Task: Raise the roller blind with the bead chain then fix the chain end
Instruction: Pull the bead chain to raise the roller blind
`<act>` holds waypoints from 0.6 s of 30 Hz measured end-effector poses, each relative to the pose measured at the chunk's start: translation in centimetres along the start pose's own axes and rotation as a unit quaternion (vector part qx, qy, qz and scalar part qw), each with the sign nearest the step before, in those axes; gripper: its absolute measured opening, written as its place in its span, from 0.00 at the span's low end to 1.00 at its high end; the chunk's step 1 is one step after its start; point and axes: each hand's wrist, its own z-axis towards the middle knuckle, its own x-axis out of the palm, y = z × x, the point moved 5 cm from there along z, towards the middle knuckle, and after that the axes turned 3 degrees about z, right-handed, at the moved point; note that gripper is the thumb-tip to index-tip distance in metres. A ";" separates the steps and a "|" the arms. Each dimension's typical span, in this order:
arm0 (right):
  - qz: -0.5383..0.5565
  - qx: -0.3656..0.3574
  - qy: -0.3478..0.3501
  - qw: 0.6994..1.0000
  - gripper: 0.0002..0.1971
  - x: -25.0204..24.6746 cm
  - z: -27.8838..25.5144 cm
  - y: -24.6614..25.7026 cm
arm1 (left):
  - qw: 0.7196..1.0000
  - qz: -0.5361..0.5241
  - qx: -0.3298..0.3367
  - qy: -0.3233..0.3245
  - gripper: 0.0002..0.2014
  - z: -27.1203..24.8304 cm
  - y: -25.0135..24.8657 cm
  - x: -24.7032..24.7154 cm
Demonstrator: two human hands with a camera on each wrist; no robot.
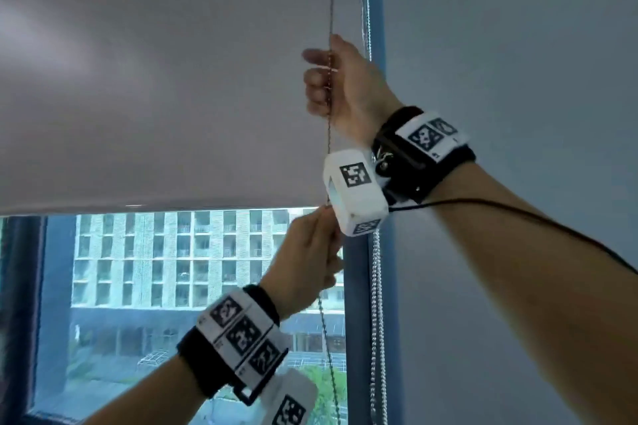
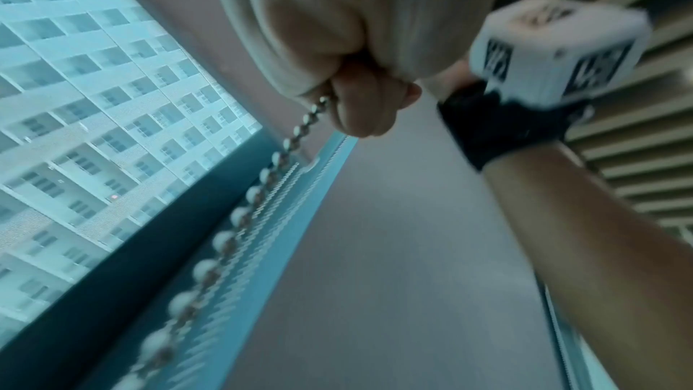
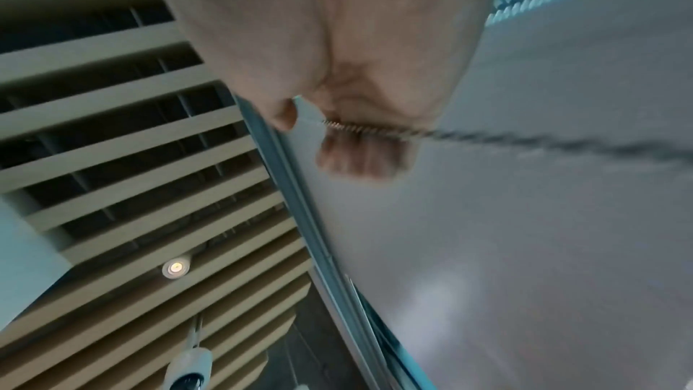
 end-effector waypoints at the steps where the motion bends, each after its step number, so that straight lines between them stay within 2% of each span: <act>1: -0.036 -0.017 -0.011 0.999 0.21 0.2 -0.2 -0.4 | 0.999 -0.004 -0.026 0.023 0.17 -0.9 1.4 -0.1; 3: -0.129 -0.036 -0.017 0.991 0.22 0.5 -1.8 -2.2 | 0.993 -0.013 -0.085 0.076 0.18 -1.7 3.4 -1.2; 5: -0.184 -0.034 0.011 0.982 0.22 0.7 -4.3 -3.8 | 0.990 -0.033 -0.107 0.080 0.18 -1.0 2.8 -3.8; 8: -0.178 0.007 0.056 0.982 0.21 0.8 -8.1 -6.2 | 0.991 -0.086 -0.065 0.081 0.27 2.5 -1.9 -6.8; 11: -0.213 0.068 0.101 0.969 0.20 1.0 -12.2 -9.7 | 0.994 -0.060 -0.030 0.082 0.31 5.8 -7.9 -6.7; 13: -0.255 0.069 0.130 0.956 0.21 0.9 -14.8 -11.7 | 0.997 -0.058 -0.014 0.045 0.29 7.7 -11.0 -6.2; 15: -0.292 0.084 0.161 0.939 0.21 0.6 -17.1 -13.3 | 0.999 -0.051 0.019 0.004 0.21 8.5 -12.4 -5.9; 17: -0.270 0.140 0.202 0.931 0.21 -0.5 -18.6 -14.8 | 0.998 0.000 0.054 -0.016 0.14 8.4 -12.3 -5.5; 18: -0.239 0.188 0.229 0.925 0.19 -1.1 -18.7 -15.2 | 0.997 0.024 0.063 -0.027 0.15 8.2 -12.0 -5.3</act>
